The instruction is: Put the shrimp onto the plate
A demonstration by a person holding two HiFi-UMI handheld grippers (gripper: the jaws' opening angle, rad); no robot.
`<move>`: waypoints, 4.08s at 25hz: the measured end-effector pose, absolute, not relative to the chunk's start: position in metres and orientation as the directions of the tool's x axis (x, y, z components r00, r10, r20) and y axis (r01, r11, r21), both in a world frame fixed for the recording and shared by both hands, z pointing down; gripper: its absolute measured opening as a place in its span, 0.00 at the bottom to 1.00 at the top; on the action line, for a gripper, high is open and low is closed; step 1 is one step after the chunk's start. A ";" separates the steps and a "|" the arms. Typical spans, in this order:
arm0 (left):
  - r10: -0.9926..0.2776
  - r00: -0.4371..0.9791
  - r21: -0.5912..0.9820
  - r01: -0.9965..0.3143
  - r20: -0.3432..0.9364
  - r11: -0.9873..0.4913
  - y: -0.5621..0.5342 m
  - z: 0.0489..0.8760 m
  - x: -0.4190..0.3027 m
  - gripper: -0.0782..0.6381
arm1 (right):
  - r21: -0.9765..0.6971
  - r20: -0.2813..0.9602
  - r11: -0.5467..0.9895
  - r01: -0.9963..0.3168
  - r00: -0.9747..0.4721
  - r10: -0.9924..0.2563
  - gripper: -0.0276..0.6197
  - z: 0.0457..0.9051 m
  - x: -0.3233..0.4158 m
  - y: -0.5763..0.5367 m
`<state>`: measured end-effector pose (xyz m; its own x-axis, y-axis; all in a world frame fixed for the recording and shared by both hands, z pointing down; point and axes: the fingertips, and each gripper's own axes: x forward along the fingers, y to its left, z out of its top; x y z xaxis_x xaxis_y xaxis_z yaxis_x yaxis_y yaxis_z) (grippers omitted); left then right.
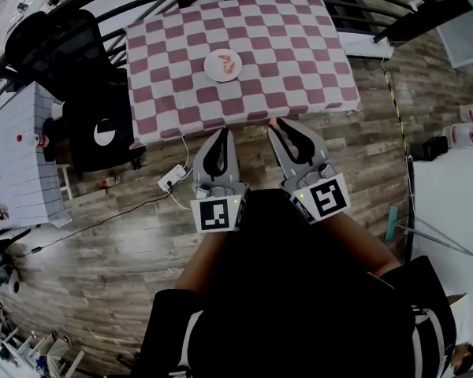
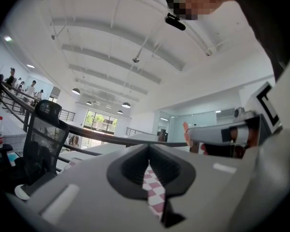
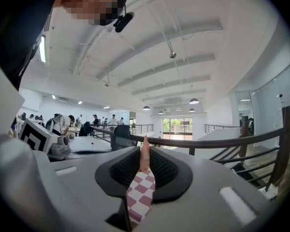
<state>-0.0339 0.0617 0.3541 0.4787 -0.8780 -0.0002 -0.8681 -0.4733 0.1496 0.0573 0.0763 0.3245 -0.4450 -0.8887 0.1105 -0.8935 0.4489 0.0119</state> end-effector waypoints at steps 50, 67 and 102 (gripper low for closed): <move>-0.902 0.400 0.128 -0.915 0.164 -0.383 -0.172 0.427 -0.090 0.12 | -0.077 0.428 0.576 -0.814 -0.549 -0.718 0.14 0.494 0.000 -0.196; -0.893 0.372 0.140 -0.928 0.255 -0.346 -0.231 0.457 -0.087 0.12 | -0.126 0.591 0.593 -0.796 -0.540 -0.599 0.14 0.602 0.003 -0.249; -0.888 0.324 0.133 -0.946 0.326 -0.296 -0.262 0.485 -0.088 0.12 | -0.158 0.823 0.645 -0.748 -0.461 -0.333 0.14 0.760 0.011 -0.257</move>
